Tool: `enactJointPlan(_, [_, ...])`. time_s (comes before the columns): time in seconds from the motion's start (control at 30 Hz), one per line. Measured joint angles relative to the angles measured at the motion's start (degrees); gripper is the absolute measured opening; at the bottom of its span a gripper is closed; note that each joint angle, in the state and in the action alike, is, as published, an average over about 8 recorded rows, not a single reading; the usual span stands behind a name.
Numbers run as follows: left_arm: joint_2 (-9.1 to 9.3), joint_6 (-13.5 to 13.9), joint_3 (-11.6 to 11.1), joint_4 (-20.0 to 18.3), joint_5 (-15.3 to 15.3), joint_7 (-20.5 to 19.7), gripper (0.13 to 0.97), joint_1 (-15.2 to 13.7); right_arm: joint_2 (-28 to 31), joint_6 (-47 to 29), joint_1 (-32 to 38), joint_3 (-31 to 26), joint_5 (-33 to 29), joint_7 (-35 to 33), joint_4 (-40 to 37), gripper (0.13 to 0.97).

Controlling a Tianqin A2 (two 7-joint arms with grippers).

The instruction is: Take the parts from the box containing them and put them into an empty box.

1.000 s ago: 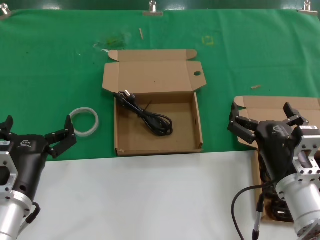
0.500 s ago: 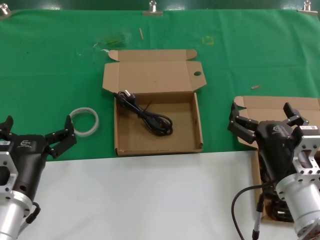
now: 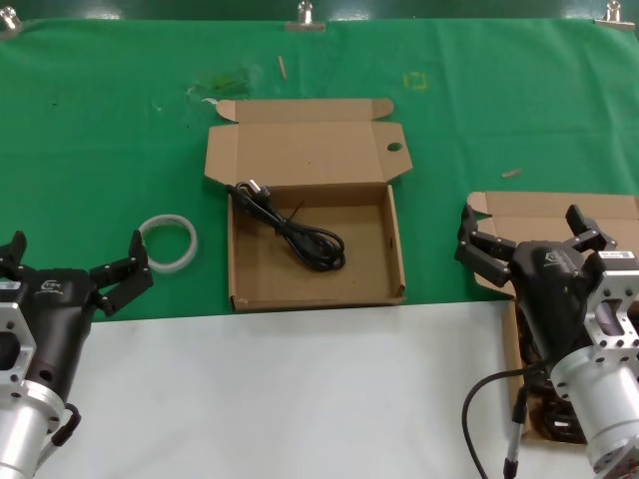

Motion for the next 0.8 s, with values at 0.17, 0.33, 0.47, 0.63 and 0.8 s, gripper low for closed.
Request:
enactJointPlan(0.17, [0.0, 0.0, 0.0, 0.0, 0.0, 0.0, 0.966, 0.0, 0.0, 0.0, 0.0, 0.0, 0.0, 0.0, 0.0, 0.966])
enactJointPlan(0.33, [0.0, 0.0, 0.0, 0.0, 0.0, 0.0, 0.966, 0.0, 0.0, 0.0, 0.0, 0.0, 0.0, 0.0, 0.0, 0.966])
enactJointPlan(0.47, [0.0, 0.0, 0.0, 0.0, 0.0, 0.0, 0.966, 0.0, 0.0, 0.0, 0.0, 0.0, 0.0, 0.0, 0.0, 0.966])
enactJointPlan(0.63, [0.0, 0.0, 0.0, 0.0, 0.0, 0.0, 0.966, 0.0, 0.0, 0.0, 0.0, 0.0, 0.0, 0.0, 0.0, 0.966])
enactJointPlan(0.8, [0.0, 0.0, 0.0, 0.0, 0.0, 0.0, 0.966, 0.0, 0.0, 0.0, 0.0, 0.0, 0.0, 0.0, 0.0, 0.966])
